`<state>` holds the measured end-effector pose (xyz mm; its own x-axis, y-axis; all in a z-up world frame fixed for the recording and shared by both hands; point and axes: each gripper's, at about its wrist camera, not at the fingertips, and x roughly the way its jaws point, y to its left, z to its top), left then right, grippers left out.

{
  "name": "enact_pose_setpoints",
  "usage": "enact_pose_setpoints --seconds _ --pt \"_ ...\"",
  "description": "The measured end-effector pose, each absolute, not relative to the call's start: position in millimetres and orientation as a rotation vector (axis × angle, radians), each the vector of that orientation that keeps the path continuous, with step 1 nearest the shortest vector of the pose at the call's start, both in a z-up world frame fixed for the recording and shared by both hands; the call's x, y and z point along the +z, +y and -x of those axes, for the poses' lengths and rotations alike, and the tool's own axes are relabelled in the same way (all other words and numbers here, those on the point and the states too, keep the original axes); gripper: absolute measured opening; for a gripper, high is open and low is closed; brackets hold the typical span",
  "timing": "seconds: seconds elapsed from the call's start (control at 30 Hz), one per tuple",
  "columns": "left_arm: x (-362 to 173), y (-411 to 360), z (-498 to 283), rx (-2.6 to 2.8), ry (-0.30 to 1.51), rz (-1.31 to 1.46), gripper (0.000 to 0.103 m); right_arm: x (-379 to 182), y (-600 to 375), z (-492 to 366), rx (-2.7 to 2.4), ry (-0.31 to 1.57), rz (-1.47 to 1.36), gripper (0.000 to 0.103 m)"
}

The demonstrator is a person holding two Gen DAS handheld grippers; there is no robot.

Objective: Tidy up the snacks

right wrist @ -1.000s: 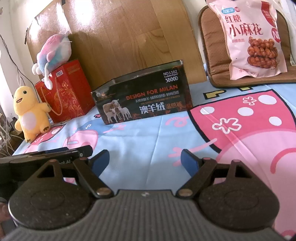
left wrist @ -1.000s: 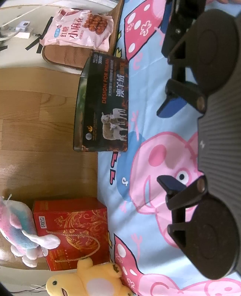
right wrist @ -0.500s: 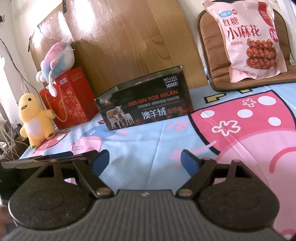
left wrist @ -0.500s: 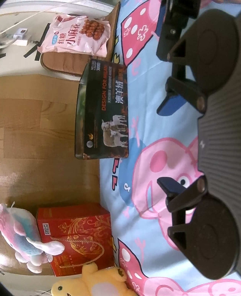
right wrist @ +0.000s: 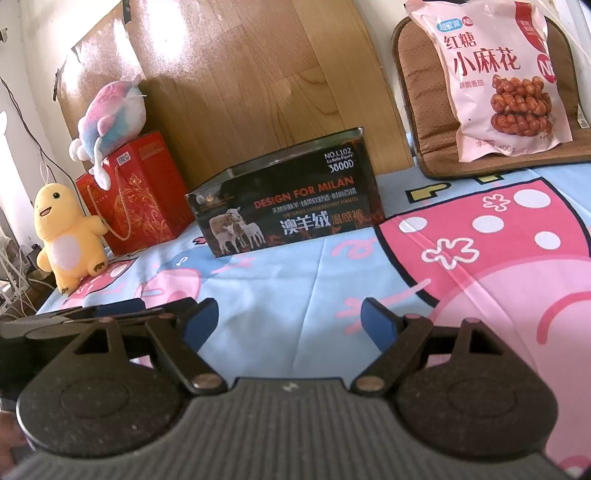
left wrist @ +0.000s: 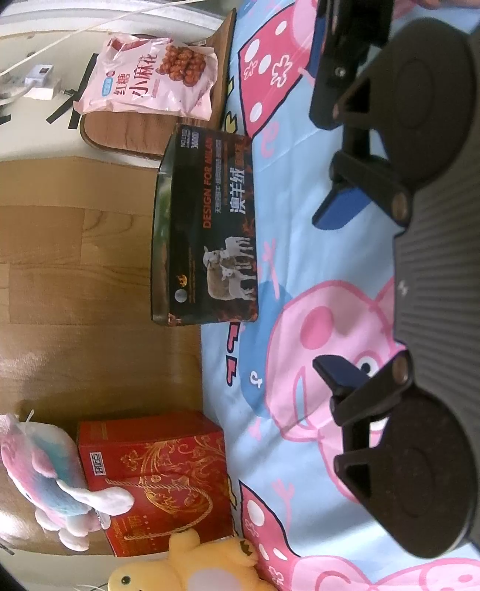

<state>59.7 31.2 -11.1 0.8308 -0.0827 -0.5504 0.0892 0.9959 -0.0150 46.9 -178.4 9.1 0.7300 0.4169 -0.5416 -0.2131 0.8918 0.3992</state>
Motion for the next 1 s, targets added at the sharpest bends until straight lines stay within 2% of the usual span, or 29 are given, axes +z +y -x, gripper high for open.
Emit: enact_pose_setpoints --seconds 0.63,0.8,1.0 --pt "-11.5 30.0 -60.3 -0.086 0.581 -0.021 0.079 10.3 -179.2 -45.5 0.355 0.658 -0.329 0.086" --pt "-11.0 29.4 -58.9 -0.086 0.574 -0.023 0.085 10.2 -178.9 -45.6 0.355 0.658 -0.330 0.086" --pt "-10.5 28.7 -58.0 -0.086 0.568 -0.026 0.085 10.2 -179.0 -45.5 0.354 0.657 -0.329 0.086"
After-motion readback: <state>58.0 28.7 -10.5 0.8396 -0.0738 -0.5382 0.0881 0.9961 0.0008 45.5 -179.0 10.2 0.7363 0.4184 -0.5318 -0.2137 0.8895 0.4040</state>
